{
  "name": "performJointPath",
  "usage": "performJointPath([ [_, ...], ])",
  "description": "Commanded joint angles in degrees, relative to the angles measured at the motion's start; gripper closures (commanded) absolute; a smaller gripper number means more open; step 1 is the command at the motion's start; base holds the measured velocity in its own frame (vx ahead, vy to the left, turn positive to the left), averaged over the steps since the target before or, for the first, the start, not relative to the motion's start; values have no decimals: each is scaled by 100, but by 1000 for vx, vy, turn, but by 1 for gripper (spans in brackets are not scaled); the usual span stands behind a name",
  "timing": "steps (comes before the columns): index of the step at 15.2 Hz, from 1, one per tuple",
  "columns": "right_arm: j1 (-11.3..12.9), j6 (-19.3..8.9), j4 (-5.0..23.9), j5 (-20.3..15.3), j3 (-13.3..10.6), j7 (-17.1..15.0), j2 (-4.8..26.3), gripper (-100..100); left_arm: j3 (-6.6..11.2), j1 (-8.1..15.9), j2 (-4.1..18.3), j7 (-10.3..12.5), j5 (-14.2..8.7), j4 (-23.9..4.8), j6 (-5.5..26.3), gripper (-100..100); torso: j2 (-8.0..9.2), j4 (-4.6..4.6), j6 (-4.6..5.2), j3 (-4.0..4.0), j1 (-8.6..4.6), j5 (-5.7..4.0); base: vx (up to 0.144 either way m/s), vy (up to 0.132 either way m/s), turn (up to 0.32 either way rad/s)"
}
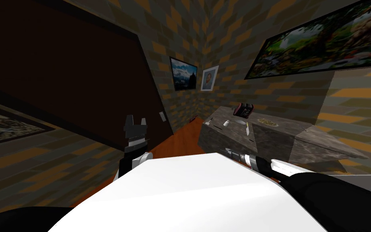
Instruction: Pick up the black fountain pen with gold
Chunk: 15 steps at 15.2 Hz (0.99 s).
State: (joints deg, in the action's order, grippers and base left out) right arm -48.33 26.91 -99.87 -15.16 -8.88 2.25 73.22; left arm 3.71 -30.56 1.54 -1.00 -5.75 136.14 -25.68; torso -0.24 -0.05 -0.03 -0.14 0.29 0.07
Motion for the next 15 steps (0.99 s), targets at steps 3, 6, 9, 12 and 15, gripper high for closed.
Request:
performJointPath([
  [3, -90, -26, 237, -88, -97, 32, 476, -100, 0, 0, 0, 0, 0, 0, 0, 0, 2, 0, 0, 1, 0, 0, 57, 65, 57],
  [6, -183, -19, 409, -145, -146, 62, 776, -100, 0, 0, 0, 0, 0, 0, 0, 0, -13, -3, 0, -7, 3, 1, 92, 67, 65],
  [9, -360, -8, 735, -252, -242, 120, 1217, -100, 0, 0, 0, 0, 0, 0, 0, 0, -9, -2, 0, -5, -4, 0, 83, 59, 80],
  [12, -445, -4, 888, -302, -289, 148, 1543, -100, 0, 0, 0, 0, 0, 0, 0, 0, -8, -2, 1, -5, -4, 0, 79, 49, 60],
  [15, -526, 1, 1031, -350, -335, 176, 1830, -100, 0, 0, 0, 0, 0, 0, 0, 0, -14, -3, -1, -8, -11, -1, 101, 36, 87],
])
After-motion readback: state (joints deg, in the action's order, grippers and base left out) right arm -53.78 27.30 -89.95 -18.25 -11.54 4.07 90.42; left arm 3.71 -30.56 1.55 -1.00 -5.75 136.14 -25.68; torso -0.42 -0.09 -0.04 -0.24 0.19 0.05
